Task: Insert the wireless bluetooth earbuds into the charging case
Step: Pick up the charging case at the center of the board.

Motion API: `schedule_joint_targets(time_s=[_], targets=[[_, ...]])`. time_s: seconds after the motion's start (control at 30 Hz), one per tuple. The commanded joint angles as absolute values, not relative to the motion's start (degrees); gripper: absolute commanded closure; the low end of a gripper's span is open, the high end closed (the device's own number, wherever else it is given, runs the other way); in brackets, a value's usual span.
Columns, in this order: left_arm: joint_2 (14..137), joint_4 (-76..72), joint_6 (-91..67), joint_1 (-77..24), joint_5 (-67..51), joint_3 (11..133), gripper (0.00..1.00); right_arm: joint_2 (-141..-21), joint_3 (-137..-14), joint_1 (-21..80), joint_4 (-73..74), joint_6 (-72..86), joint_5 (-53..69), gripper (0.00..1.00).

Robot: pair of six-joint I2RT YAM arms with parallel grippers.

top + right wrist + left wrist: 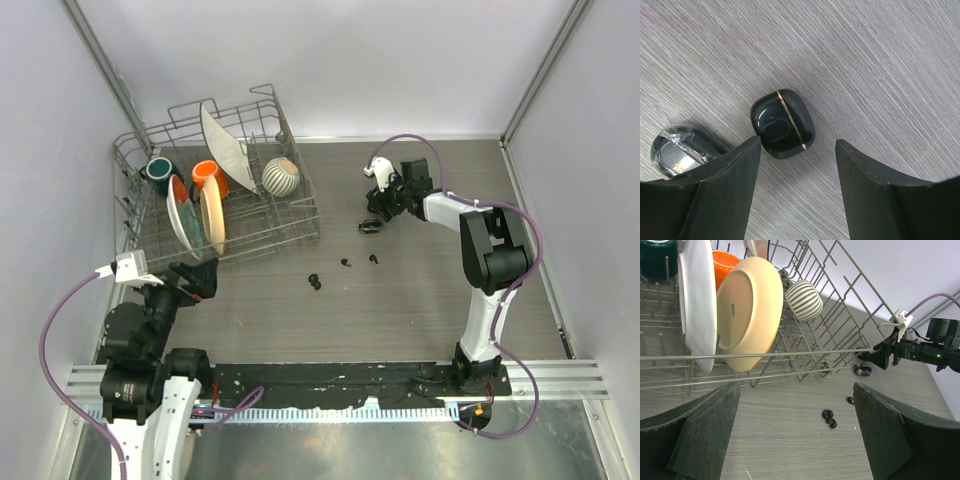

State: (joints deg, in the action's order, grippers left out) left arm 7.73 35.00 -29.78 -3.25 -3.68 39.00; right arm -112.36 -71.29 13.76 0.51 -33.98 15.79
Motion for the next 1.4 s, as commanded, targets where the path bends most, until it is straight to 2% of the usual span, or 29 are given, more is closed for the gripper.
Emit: schedule_joint_targets(time_s=[0.0,0.3,0.43,0.67,0.83,0.9,1.07,1.2,1.23,1.37], targets=[[7.30,32.87,-29.62,-2.99,-4.57,38.94,0.00,-113.47,-73.65,13.89,1.30,-35.33,15.82,0.34],[7.38,32.96,-29.71,-2.90,-4.57,38.94,0.00,-114.34,-74.27,14.06,1.85,-35.77,17.93,0.34],[7.38,33.05,-29.71,-2.99,-4.57,38.94,0.00,-114.70,-74.53,14.06,1.58,-37.88,18.28,0.25],[7.29,32.96,-29.71,-2.99,-4.40,38.94,0.00,-116.72,-76.19,14.41,3.25,-42.01,20.21,0.24],[7.38,32.87,-29.71,-2.99,-4.39,38.94,0.00,-117.77,-77.87,14.41,6.85,-40.96,21.62,0.35],[7.56,32.87,-29.71,-2.99,-4.31,38.94,0.00,-116.90,-77.35,14.50,7.38,-37.98,21.45,0.36],[7.56,32.78,-29.62,-2.99,-4.31,38.94,0.00,-112.60,-72.52,14.76,4.04,-29.55,15.58,0.53],[7.65,32.61,-29.62,-2.99,-4.39,38.85,0.00,-112.06,-73.30,15.99,6.49,-20.94,9.50,0.58],[7.65,32.61,-29.53,-2.99,-4.48,38.85,0.00,-112.15,-74.00,16.26,7.63,-19.35,8.10,0.59],[7.47,32.70,-29.53,-2.99,-4.57,38.94,0.00,-112.06,-75.15,17.23,8.61,-13.72,3.26,0.45]])
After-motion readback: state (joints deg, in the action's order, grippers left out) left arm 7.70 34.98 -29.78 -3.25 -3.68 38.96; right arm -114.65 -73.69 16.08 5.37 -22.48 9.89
